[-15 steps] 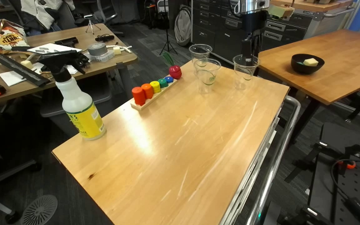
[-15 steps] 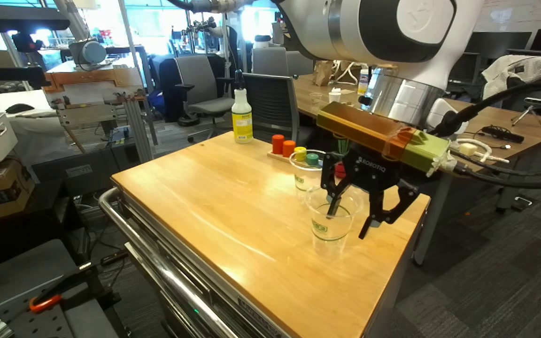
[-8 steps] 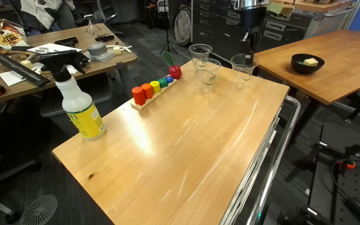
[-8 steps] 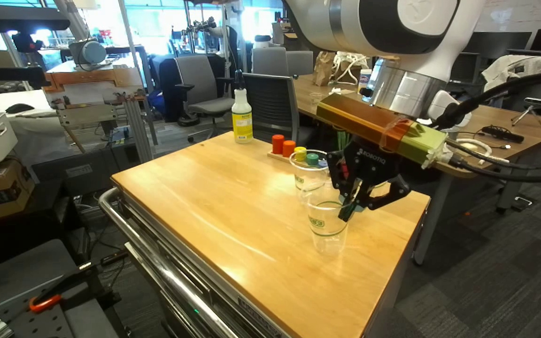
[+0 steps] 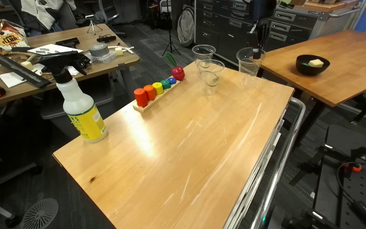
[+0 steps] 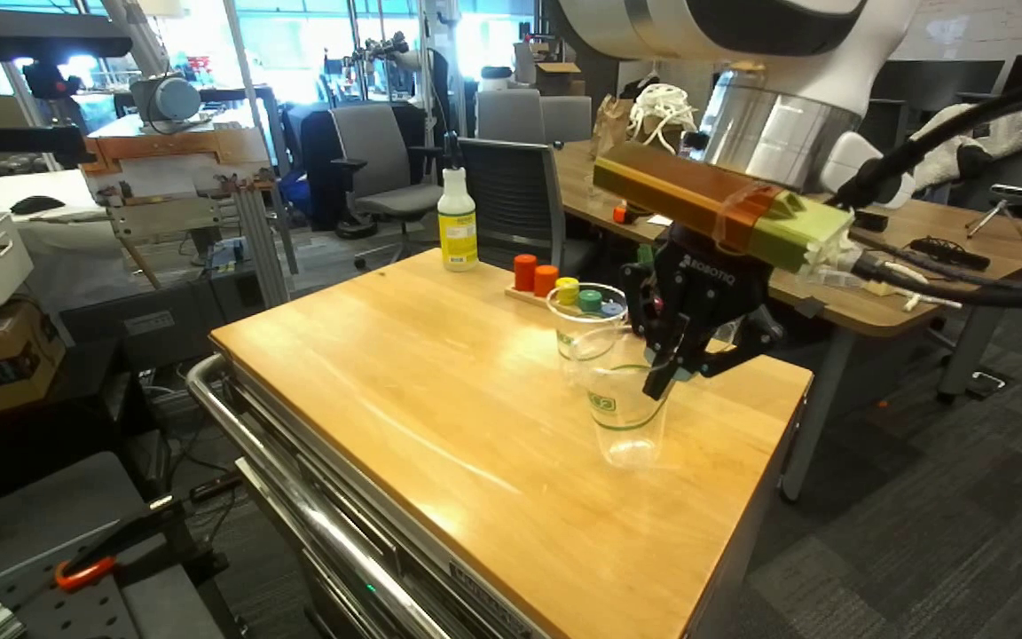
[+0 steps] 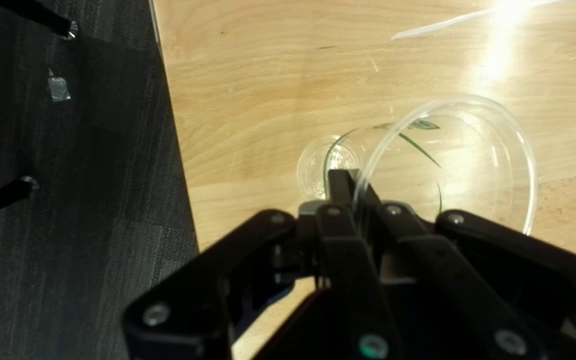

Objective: Stack the three clear plastic cups together

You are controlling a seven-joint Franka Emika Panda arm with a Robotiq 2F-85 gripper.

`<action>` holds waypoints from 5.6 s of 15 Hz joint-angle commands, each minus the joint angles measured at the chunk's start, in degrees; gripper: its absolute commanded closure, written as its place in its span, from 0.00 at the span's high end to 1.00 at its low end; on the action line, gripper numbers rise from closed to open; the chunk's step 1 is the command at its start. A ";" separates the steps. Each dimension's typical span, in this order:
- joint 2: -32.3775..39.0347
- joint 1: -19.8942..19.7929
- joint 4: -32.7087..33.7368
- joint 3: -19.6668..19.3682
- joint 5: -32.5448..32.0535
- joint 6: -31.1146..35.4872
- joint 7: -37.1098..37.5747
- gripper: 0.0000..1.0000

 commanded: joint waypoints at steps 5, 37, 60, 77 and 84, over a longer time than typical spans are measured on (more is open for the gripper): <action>-10.88 1.48 3.28 1.13 4.04 -9.62 -0.66 0.01; 10.19 3.92 20.28 5.49 2.04 -13.97 -2.68 0.01; 8.09 4.68 11.06 6.21 -2.98 -3.93 -5.54 1.00; 5.62 4.51 9.05 7.03 -1.75 -6.84 -3.65 0.01; -3.18 3.89 12.89 4.17 -1.46 -17.54 1.18 0.01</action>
